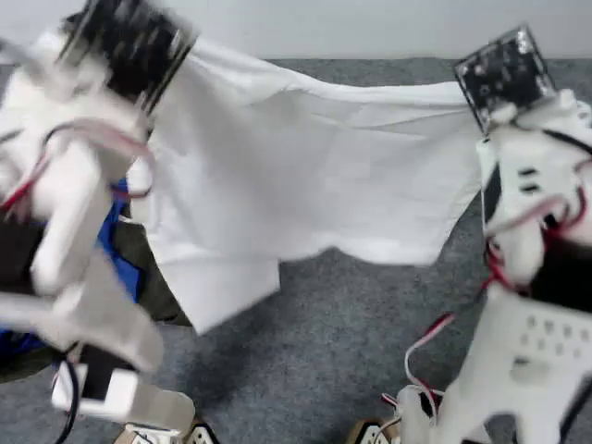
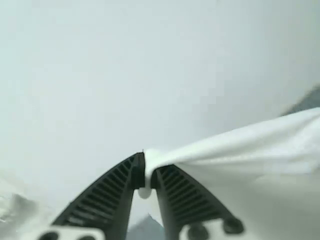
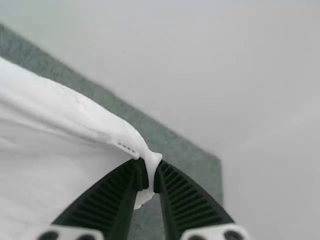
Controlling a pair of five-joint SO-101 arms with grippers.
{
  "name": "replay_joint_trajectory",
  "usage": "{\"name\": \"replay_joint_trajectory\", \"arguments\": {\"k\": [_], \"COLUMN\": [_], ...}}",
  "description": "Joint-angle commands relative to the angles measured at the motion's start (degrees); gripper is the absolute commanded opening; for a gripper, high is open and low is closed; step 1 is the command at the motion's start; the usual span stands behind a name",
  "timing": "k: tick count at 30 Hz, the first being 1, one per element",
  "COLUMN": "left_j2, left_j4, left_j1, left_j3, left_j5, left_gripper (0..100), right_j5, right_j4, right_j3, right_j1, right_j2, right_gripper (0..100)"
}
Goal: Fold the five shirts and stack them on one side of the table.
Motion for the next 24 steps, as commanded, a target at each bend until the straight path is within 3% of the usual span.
{"name": "replay_joint_trajectory", "arguments": {"k": [1, 8, 16, 20, 24], "left_j2": [-8.18, -17.49, -20.40, -19.34, -18.37], "left_j4": [1.05, 1.05, 1.05, 1.05, 0.97], "left_j1": [-0.18, -2.90, -8.35, -8.18, -7.47], "left_j3": [-1.45, -1.45, -0.75, 8.04, 25.36], "left_j5": [-3.78, -10.37, -13.63, -13.71, -13.71], "left_gripper": [1, 1, 1, 1, 1], "right_j5": [1.23, 1.49, 8.26, 9.14, 9.14], "right_j4": [3.21, 6.20, 10.51, 10.86, 10.77], "right_j3": [-5.80, -8.70, -7.03, -0.18, 9.41], "right_j1": [-0.40, -0.13, 3.91, 2.59, -2.86], "right_j2": [-5.93, -16.31, -19.38, -16.48, -11.12], "right_gripper": [1.0, 1.0, 1.0, 1.0, 1.0]}}
